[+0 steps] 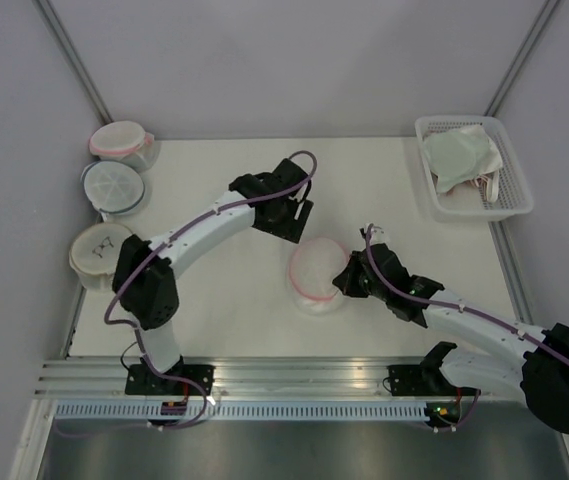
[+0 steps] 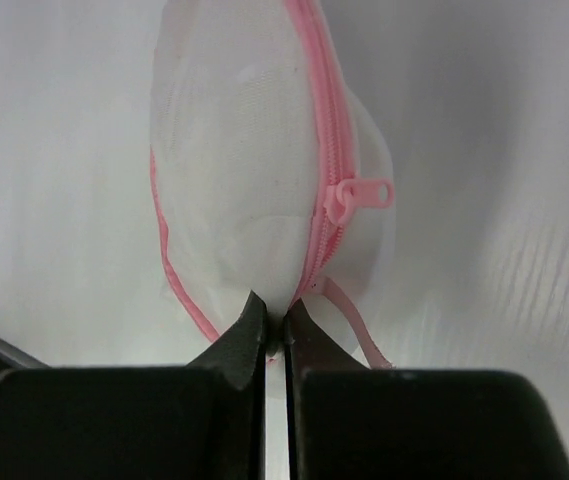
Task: Unzip the laundry bag and remove the bra
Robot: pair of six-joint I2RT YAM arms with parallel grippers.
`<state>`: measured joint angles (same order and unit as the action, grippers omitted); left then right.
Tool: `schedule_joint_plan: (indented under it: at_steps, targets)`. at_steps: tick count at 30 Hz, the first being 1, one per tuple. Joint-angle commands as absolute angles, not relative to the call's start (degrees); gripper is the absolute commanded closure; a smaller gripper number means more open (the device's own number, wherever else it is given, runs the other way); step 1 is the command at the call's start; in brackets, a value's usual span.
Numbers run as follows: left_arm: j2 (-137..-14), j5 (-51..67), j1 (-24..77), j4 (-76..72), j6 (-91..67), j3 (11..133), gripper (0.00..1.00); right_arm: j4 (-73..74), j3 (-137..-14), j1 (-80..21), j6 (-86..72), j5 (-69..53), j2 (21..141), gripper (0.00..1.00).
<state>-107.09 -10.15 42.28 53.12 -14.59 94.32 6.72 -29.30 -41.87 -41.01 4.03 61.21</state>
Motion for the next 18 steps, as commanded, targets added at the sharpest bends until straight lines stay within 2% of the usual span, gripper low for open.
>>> schedule_joint_plan:
  at_steps: [1, 3, 8, 9, 10, 13, 18]
  targets:
    - [-93.4, -8.0, 42.4, 43.9, -27.3, 84.9, 0.16, 9.4, -28.6, -42.2, -53.2, 13.3, 62.7, 0.99]
    - [-88.2, -2.4, 42.5, 36.7, -31.6, 78.7, 0.15, 7.6, -27.3, -42.2, -56.2, 12.8, 62.7, 1.00]
    - [-72.4, 14.7, 42.9, 16.9, -47.3, 54.3, 0.14, 0.4, -21.5, -42.9, -66.2, 12.1, 57.8, 1.00]
    - [-69.7, 15.5, 43.2, 9.7, -50.0, 50.7, 0.14, 0.4, -20.9, -43.1, -67.8, 12.0, 56.5, 0.99]
    - [-67.5, 16.3, 43.9, 6.1, -55.8, 43.8, 0.13, 0.4, -19.9, -43.2, -69.2, 12.0, 54.0, 1.00]
    - [-60.0, 16.4, 45.8, -4.2, -66.2, 33.4, 0.12, -3.7, -17.0, -43.2, -73.9, 10.4, 48.5, 1.00]
    - [-51.8, 8.5, 50.3, -16.4, -82.8, 21.8, 0.11, -9.5, -14.0, -43.3, -80.0, 6.0, 44.2, 1.00]
